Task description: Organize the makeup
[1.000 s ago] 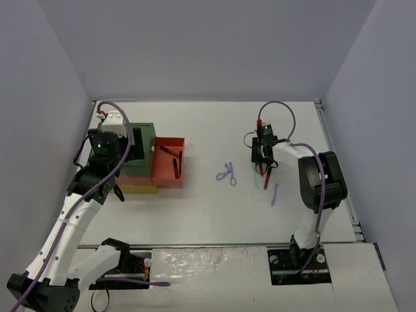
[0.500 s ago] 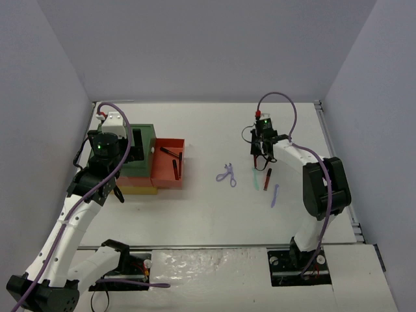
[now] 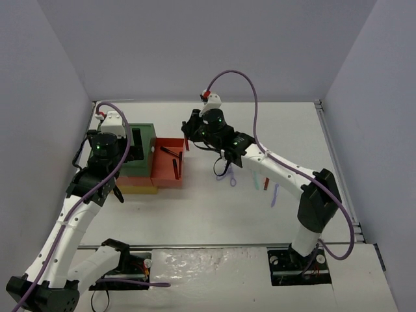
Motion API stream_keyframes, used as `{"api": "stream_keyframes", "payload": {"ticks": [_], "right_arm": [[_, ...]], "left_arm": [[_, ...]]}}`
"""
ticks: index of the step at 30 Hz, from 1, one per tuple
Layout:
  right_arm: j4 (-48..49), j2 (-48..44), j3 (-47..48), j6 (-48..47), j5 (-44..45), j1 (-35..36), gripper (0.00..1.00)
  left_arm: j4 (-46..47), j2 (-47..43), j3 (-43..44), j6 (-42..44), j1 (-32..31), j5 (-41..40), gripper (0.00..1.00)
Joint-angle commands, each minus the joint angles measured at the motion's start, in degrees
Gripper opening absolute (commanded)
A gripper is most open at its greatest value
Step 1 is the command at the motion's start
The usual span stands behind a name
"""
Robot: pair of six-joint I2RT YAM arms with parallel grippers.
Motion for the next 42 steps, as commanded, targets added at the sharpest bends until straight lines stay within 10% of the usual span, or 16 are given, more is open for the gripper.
{"api": "stream_keyframes", "payload": {"ticks": [1,10,27,42], "right_arm": [[5.8,5.9,6.5,6.3,3.2,2.7,0.13],[2.3,8.6,8.7,3.4,4.8,3.8,0.60],[-9.1,-19.8,-31.9,-2.9,13.8,-23.5,0.52],[-7.8,-12.7,-39.0,-4.0,7.7,-31.2,0.32]], "left_arm": [[3.8,-1.4,1.0,-0.4,0.5,-0.4,0.97],[3.5,-1.5,1.1,-0.3,0.5,-0.7,0.97],[3.2,-0.7,1.3,-0.7,0.6,0.0,0.97],[3.3,-0.5,1.1,-0.7,0.6,0.0,0.97]]}}
